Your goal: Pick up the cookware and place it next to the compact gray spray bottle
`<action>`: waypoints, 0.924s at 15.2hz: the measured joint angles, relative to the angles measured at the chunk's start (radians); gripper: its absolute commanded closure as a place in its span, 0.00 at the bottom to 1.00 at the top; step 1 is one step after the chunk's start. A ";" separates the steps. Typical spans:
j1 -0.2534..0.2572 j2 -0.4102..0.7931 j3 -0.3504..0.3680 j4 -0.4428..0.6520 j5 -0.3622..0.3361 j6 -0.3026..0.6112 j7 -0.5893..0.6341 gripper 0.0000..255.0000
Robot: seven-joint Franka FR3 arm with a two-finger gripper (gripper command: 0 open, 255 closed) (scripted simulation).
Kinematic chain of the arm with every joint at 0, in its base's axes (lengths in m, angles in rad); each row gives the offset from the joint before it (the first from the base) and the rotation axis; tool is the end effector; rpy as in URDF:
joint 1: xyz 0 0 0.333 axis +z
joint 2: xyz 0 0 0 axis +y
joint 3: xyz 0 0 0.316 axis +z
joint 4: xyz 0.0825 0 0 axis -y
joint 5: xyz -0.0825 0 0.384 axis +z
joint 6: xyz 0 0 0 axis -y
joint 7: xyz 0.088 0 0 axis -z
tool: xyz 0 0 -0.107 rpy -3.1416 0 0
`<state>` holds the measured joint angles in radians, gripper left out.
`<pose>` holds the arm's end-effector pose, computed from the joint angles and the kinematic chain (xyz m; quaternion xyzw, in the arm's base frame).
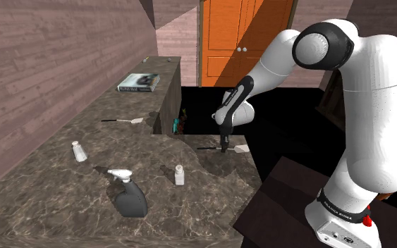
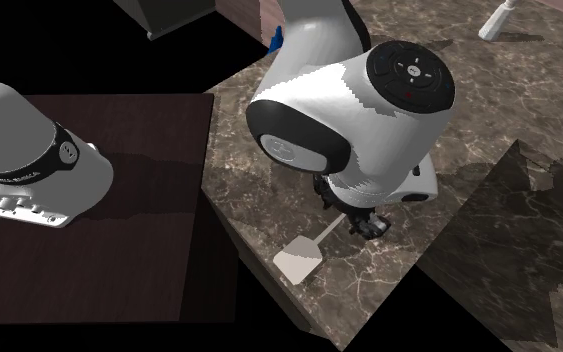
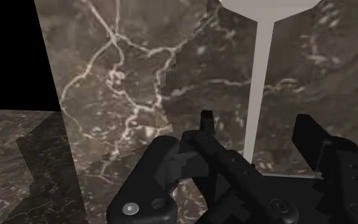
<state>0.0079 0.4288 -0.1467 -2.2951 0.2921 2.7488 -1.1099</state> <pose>0.5205 -0.0877 0.1663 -0.9359 -0.3507 -0.0309 0.0118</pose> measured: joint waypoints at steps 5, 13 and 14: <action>0.000 0.000 0.000 0.000 0.000 0.000 0.000 1.00; 0.011 -0.040 -0.016 -0.008 -0.019 -0.032 0.015 1.00; 0.014 -0.053 -0.021 -0.010 -0.025 -0.042 0.020 1.00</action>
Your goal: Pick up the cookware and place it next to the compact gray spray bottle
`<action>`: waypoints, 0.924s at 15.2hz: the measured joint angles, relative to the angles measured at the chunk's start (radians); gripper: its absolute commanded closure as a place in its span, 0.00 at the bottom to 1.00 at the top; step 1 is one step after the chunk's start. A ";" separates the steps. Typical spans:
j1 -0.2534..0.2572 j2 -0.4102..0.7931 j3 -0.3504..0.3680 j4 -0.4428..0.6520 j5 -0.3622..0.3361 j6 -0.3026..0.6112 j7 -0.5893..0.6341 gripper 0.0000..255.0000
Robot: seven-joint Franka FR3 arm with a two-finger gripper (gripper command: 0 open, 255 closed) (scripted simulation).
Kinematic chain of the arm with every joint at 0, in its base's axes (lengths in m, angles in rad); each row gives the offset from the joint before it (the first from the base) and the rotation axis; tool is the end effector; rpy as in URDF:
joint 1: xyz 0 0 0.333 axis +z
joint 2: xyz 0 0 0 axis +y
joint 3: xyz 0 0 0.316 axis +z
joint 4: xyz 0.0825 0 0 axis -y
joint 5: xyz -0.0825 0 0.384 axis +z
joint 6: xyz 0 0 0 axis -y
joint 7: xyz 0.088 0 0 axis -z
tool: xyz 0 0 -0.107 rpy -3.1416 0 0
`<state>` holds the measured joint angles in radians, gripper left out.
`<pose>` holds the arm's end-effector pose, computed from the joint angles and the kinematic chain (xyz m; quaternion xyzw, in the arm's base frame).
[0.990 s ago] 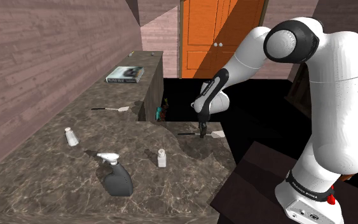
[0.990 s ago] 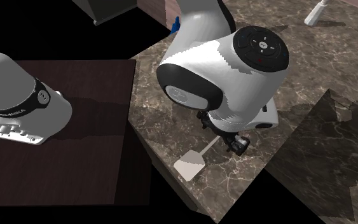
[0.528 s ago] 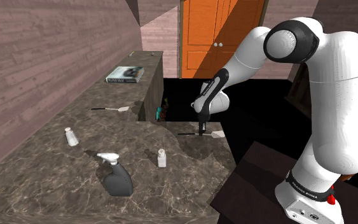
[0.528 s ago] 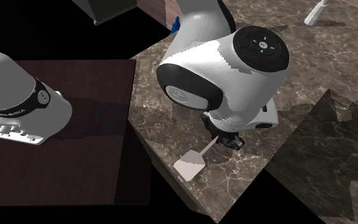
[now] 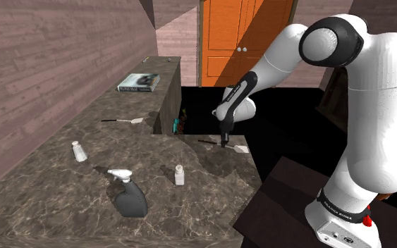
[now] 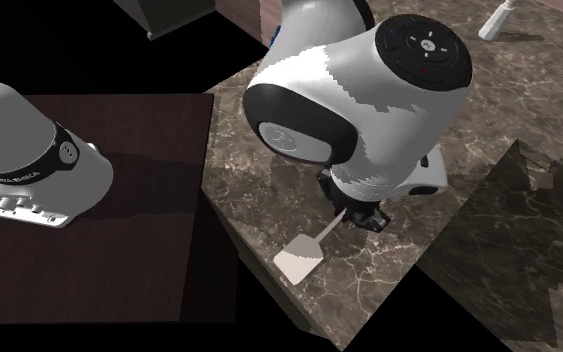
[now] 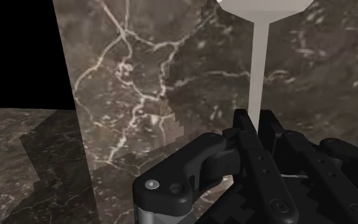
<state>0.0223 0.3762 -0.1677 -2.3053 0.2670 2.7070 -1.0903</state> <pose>0.5204 -0.0884 0.1873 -0.9359 -0.3507 -0.0311 0.0117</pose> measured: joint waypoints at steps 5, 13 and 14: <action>0.016 -0.062 -0.022 -0.012 -0.032 -0.049 0.026 1.00; 0.037 -0.162 -0.050 -0.010 -0.090 -0.146 0.074 1.00; 0.036 -0.173 -0.053 -0.010 -0.096 -0.157 0.076 1.00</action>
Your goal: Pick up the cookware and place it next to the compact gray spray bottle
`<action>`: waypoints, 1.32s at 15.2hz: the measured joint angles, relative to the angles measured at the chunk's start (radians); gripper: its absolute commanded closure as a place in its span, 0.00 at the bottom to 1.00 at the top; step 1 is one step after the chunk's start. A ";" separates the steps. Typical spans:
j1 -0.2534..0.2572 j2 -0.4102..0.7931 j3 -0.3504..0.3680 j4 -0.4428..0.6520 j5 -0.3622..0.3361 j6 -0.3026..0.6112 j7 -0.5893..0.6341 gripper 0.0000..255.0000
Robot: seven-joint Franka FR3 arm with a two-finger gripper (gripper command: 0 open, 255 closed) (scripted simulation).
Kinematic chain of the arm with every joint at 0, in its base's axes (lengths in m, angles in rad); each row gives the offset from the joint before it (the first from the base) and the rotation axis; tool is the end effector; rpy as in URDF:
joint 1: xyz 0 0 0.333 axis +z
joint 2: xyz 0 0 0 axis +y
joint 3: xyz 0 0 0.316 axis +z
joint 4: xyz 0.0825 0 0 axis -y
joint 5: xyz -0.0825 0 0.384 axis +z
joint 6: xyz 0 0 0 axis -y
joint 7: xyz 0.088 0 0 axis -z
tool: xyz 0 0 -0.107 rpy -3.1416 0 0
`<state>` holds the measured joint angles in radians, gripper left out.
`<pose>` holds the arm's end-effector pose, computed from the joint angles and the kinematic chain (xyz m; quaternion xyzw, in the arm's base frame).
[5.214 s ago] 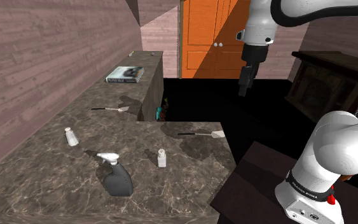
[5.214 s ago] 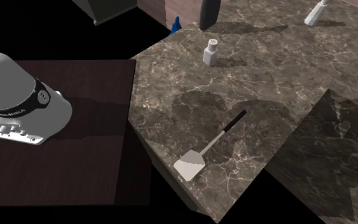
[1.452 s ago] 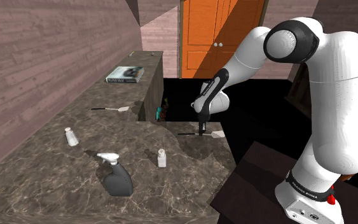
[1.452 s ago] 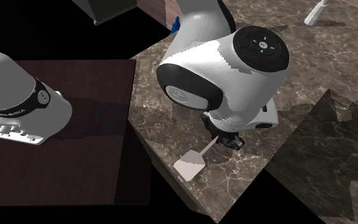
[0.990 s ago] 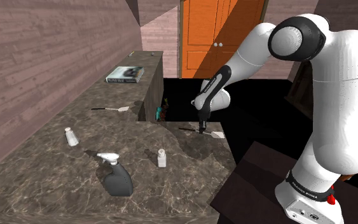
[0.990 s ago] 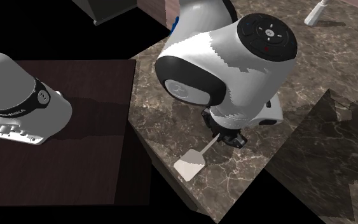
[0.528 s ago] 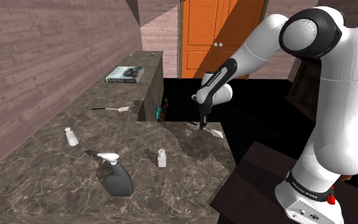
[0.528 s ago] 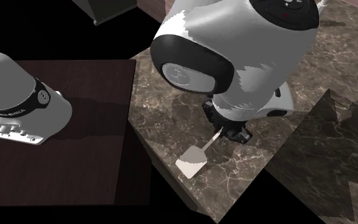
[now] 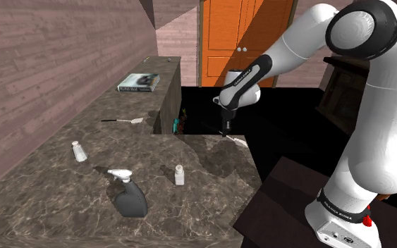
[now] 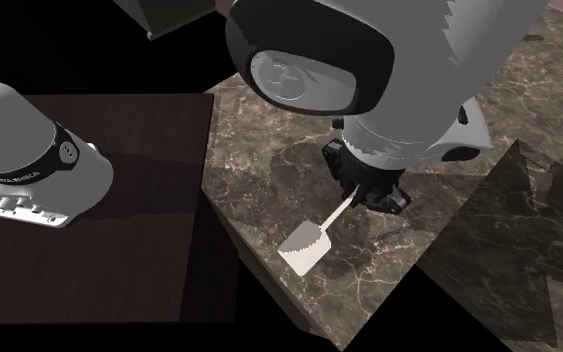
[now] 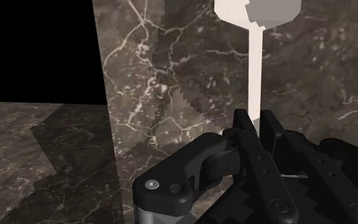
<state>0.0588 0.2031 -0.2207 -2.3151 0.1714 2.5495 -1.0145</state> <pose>0.5198 -0.0881 0.2606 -0.9358 -0.3508 -0.0312 0.0117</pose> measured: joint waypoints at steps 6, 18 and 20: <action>0.007 -0.063 -0.011 0.014 -0.036 -0.074 0.028 1.00; 0.012 -0.178 -0.020 0.061 -0.093 -0.231 0.075 1.00; 0.012 -0.190 -0.020 0.075 -0.098 -0.256 0.081 1.00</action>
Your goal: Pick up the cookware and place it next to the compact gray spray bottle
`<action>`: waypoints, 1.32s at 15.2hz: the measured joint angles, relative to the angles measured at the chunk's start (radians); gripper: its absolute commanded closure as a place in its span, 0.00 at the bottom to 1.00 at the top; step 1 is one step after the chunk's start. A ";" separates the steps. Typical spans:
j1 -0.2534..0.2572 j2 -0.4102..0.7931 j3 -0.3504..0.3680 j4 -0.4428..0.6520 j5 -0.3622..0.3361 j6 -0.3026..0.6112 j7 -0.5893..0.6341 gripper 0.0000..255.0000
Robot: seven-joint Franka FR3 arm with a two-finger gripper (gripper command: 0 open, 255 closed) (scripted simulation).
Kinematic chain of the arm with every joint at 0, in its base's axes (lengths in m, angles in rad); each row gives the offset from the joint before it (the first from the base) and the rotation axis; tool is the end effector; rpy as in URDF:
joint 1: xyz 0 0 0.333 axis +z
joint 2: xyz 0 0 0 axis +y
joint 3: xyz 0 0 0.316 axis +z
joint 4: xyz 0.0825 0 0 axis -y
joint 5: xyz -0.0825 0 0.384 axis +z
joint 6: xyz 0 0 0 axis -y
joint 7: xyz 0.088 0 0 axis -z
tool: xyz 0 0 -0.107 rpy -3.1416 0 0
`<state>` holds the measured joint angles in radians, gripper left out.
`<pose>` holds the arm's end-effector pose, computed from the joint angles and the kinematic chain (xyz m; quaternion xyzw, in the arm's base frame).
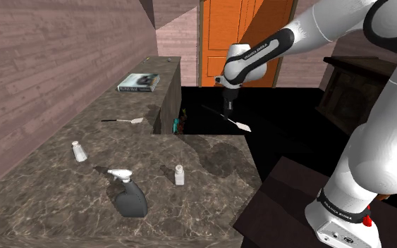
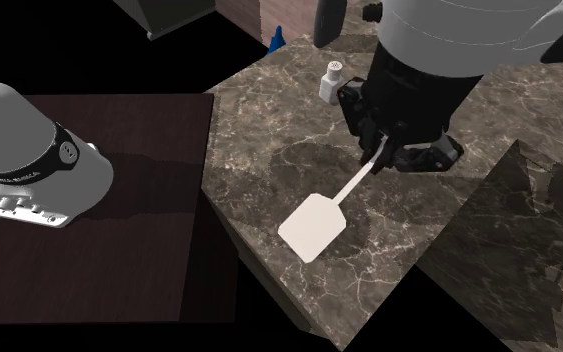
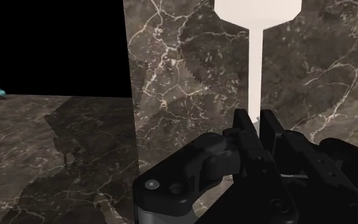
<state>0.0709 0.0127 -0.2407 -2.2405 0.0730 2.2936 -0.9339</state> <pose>0.5215 -0.0877 0.3667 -0.9359 -0.3507 -0.0312 0.0117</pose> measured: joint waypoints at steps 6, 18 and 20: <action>0.000 -0.044 0.000 0.034 -0.018 -0.077 0.014 1.00; 0.000 -0.106 0.003 0.138 -0.039 -0.240 0.035 1.00; 0.000 -0.116 0.004 0.150 -0.042 -0.262 0.038 1.00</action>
<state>0.0707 -0.1031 -0.2369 -2.0901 0.0305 2.0319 -0.8955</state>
